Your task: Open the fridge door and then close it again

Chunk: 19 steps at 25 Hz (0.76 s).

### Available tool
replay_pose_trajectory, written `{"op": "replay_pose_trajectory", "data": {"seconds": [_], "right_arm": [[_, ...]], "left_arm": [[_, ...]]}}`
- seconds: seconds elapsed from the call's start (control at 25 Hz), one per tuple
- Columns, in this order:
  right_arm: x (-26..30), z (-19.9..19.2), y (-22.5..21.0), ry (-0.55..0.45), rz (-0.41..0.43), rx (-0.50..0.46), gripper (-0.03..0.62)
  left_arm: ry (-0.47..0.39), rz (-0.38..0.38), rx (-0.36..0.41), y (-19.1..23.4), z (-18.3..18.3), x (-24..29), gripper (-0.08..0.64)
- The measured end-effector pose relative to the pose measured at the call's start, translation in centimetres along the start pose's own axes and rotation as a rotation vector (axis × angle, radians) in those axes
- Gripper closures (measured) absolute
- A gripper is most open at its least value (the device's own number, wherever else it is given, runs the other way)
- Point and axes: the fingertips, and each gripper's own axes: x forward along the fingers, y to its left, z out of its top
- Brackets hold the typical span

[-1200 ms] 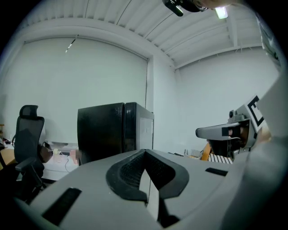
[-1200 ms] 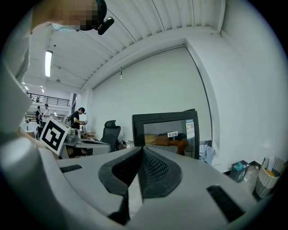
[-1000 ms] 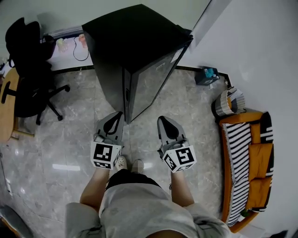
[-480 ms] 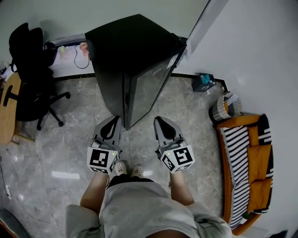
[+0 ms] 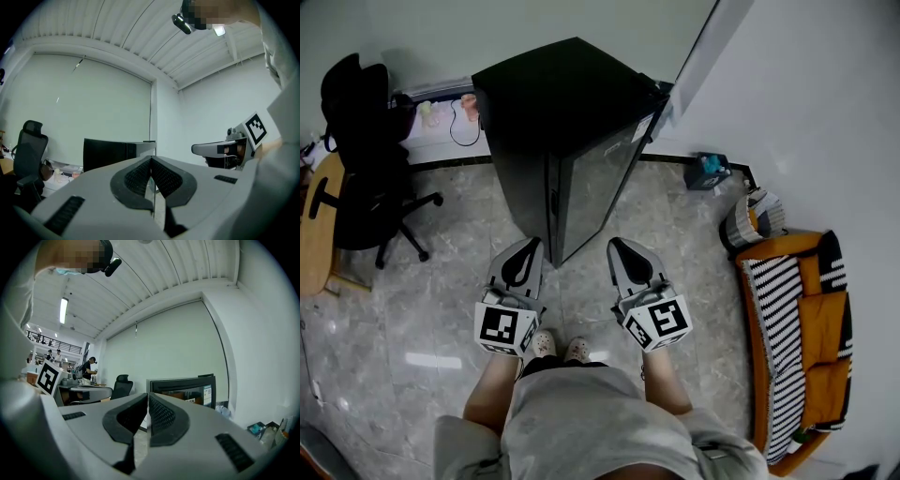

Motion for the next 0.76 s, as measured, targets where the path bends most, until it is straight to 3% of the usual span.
{"op": "replay_pose_trajectory", "data": {"seconds": [0.76], "right_arm": [[-1.3,0.9,0.2,-0.015,0.003,-0.012,0.569]], "left_arm": [[-0.025,-0.01,-0.01,-0.8,0.7,-1.0,0.545]]}}
